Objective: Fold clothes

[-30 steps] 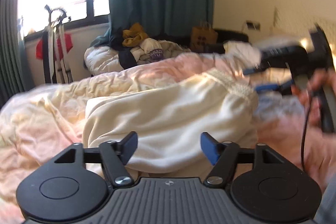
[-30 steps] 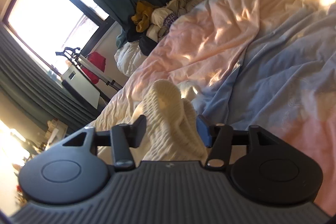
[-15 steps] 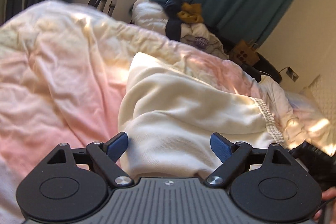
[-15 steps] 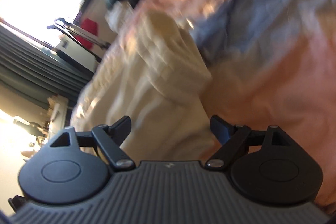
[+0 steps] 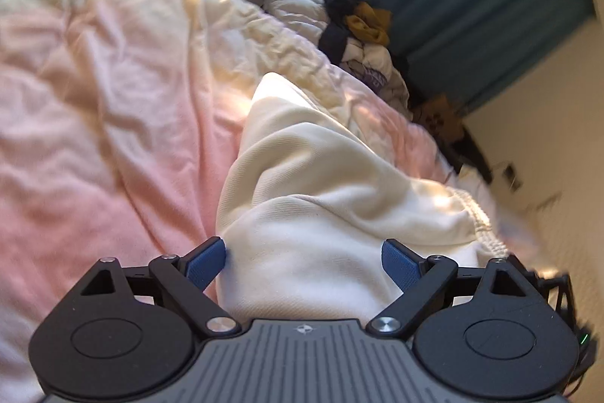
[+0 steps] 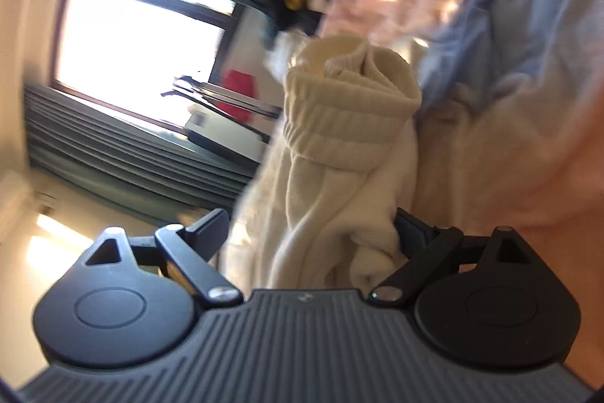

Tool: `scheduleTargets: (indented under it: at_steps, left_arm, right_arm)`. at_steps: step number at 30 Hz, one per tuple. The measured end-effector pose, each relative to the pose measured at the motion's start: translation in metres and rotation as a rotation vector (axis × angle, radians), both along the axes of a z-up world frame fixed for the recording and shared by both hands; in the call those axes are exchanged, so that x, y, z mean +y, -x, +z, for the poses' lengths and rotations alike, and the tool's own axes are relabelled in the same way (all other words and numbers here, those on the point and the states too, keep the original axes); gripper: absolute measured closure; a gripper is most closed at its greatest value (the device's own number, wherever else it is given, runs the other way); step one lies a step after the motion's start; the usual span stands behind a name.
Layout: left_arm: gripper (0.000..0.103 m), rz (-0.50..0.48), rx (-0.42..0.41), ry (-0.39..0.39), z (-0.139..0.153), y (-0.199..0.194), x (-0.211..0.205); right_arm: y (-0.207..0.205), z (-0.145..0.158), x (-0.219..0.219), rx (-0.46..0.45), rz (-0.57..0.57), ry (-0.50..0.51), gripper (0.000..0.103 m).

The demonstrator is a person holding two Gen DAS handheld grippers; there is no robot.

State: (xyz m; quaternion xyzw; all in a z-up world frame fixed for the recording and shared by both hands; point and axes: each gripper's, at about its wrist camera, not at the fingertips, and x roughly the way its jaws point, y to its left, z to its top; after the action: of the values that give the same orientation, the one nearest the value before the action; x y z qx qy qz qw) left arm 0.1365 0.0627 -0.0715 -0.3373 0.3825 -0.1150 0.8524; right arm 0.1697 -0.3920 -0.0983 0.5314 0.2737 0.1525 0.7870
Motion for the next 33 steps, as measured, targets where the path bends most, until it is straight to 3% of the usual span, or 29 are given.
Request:
scheduleTargets:
  at_steps: [2, 5, 8, 13, 16, 20, 22, 26, 29, 33]
  left_arm:
    - [0.018, 0.038, 0.035, -0.009, -0.006, 0.000, 0.004]
    - [0.018, 0.045, 0.032, -0.001, -0.008, 0.000, 0.004]
    - [0.019, 0.000, 0.045, -0.011, -0.011, -0.005, -0.003]
    - [0.019, -0.001, 0.069, 0.052, -0.021, -0.009, -0.003]
    - [0.027, 0.011, 0.080, 0.061, -0.025, -0.011, -0.003]
    - [0.043, 0.049, 0.069, 0.085, -0.024, -0.009, -0.002]
    - [0.050, 0.057, 0.050, 0.094, -0.020, -0.008, -0.002]
    - [0.059, 0.040, -0.024, 0.064, -0.003, 0.001, -0.007]
    - [0.061, 0.030, -0.055, 0.042, 0.019, 0.008, -0.014]
    - [0.062, 0.035, -0.094, 0.085, 0.055, 0.019, -0.022]
  right_arm:
    - [-0.004, -0.002, 0.001, 0.029, -0.006, 0.023, 0.009]
    - [-0.014, -0.014, 0.006, 0.168, -0.021, 0.121, 0.010]
    - [-0.020, -0.024, 0.008, 0.201, -0.019, 0.100, 0.010]
    - [-0.020, -0.003, 0.012, 0.034, 0.021, 0.051, 0.009]
    - [-0.024, -0.005, 0.013, 0.049, 0.017, 0.059, 0.010]
    - [-0.026, -0.016, 0.006, 0.137, -0.038, 0.069, 0.050]
    - [-0.021, -0.014, 0.005, 0.134, -0.046, 0.066, 0.058]
    - [-0.012, -0.005, 0.003, 0.091, -0.048, 0.059, 0.067]
    - [-0.004, 0.007, -0.002, 0.075, -0.053, 0.023, 0.069]
    - [0.007, 0.039, -0.013, 0.003, -0.052, 0.004, 0.070]
